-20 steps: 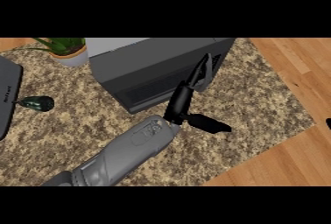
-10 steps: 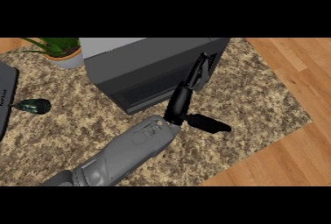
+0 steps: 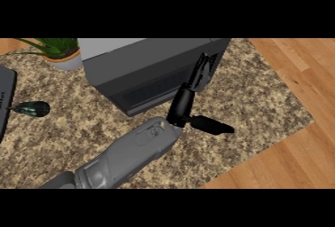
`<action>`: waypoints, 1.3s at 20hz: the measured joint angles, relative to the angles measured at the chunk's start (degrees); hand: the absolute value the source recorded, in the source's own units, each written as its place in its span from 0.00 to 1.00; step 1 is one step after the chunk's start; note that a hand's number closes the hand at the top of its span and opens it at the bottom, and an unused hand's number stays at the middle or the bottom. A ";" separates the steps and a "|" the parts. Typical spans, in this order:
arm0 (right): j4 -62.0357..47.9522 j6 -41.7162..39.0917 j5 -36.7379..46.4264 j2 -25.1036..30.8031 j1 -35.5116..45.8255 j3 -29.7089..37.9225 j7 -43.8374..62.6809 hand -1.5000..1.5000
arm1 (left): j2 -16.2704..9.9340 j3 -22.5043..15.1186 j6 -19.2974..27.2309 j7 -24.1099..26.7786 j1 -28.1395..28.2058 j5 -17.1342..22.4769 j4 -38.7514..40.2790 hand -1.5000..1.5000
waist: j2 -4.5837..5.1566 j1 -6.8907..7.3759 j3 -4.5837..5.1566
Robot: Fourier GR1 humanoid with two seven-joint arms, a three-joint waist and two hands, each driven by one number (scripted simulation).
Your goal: Pick up the milk, place it into the microwave and close the microwave
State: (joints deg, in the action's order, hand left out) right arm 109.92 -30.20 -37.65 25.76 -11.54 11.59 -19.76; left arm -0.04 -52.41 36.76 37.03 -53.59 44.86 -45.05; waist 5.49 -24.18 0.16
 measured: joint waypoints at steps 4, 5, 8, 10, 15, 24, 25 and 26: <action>0.06 0.00 -1.02 0.59 0.77 0.22 0.58 0.00 | 0.01 -0.64 0.25 0.82 -0.33 1.08 0.35 0.00 | 0.05 -0.14 -0.02; -0.01 -0.10 -1.30 0.71 0.82 0.26 0.70 0.00 | -0.01 -0.85 0.37 1.01 -0.39 1.32 0.44 0.00 | 0.02 -0.23 -0.04; 0.08 -0.41 -2.02 1.32 1.14 0.21 1.28 0.00 | 0.02 -1.24 0.45 1.66 -0.58 2.15 0.67 0.00 | 0.05 -0.27 -0.02; 0.14 -0.73 -2.58 1.71 1.30 0.27 1.53 0.00 | 0.04 -1.44 0.47 2.05 -0.66 2.75 0.83 0.00 | 0.02 -0.34 -0.03; 0.18 -0.93 -3.79 2.23 1.91 0.17 2.18 0.00 | 0.02 -2.16 0.62 2.87 -1.04 4.01 1.14 0.00 | 0.07 -0.47 -0.06; 0.46 -0.69 -5.27 2.93 2.23 0.27 3.32 0.00 | -1.57 -5.31 1.72 3.49 -2.15 2.77 3.62 0.00 | -0.68 0.57 -0.49; 0.57 -0.63 -5.40 2.99 2.21 0.31 3.43 0.00 | -1.75 -5.98 2.33 3.35 -2.79 1.97 4.43 0.00 | -0.92 0.88 -0.58; 0.68 -0.52 -5.48 3.10 2.10 0.40 3.59 0.00 | -1.99 -6.57 2.81 3.17 -3.39 1.27 5.13 0.00 | -1.14 1.14 -0.63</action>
State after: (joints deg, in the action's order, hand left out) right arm 110.60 -30.72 -43.13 28.87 -9.44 12.00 -16.17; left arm -2.03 -58.98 39.57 40.20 -56.97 46.13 -39.92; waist 4.35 -23.03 -0.47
